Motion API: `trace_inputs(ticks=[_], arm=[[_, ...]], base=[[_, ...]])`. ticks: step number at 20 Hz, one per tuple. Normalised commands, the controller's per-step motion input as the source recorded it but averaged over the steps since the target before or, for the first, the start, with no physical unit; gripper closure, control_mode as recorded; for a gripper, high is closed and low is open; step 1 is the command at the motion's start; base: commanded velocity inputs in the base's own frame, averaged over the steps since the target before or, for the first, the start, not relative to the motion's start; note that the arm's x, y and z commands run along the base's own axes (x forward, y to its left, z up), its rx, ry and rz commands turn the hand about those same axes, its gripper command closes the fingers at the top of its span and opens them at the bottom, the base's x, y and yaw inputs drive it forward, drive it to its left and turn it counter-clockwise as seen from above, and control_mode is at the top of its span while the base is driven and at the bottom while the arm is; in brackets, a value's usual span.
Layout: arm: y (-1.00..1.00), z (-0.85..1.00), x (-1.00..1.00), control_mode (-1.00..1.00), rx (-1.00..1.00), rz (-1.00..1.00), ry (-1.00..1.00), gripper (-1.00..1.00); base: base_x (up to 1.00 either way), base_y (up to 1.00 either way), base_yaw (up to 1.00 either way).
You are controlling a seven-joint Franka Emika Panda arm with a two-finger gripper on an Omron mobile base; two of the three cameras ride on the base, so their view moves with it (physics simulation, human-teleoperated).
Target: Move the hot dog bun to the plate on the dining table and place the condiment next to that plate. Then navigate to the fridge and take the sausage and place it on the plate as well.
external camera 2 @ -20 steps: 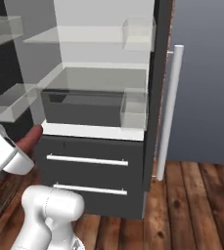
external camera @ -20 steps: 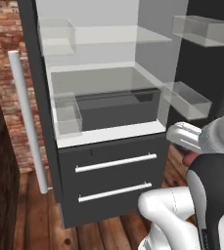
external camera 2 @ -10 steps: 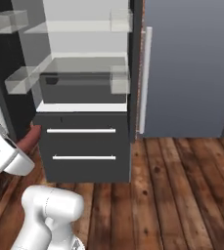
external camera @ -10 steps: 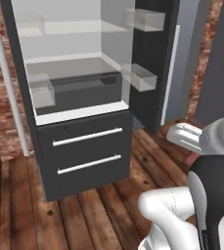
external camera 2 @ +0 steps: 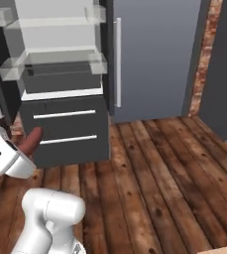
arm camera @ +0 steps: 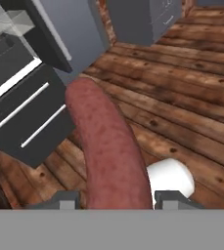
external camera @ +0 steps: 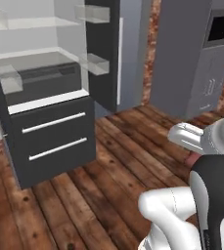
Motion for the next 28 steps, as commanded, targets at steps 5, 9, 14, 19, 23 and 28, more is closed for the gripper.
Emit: trace_inputs(ticks=[5,9,14,19,23,28], arm=[[0.00,0.00,0.00,1.00,0.00,0.00,0.00,1.00],[0.00,0.00,0.00,1.00,0.00,0.00,0.00,1.00],[0.00,0.00,0.00,1.00,0.00,0.00,0.00,1.00],[0.00,0.00,0.00,1.00,0.00,0.00,0.00,1.00],[0.00,0.00,0.00,1.00,0.00,0.00,0.00,1.00],[0.00,0.00,0.00,1.00,0.00,0.00,0.00,1.00]], base=[[-1.00,0.13,-0.61],[-0.92,0.15,-0.70],[-0.85,0.08,-0.68],[-0.60,-0.19,-0.52],[-0.01,-0.52,-0.46],[0.08,-0.76,-0.39]])
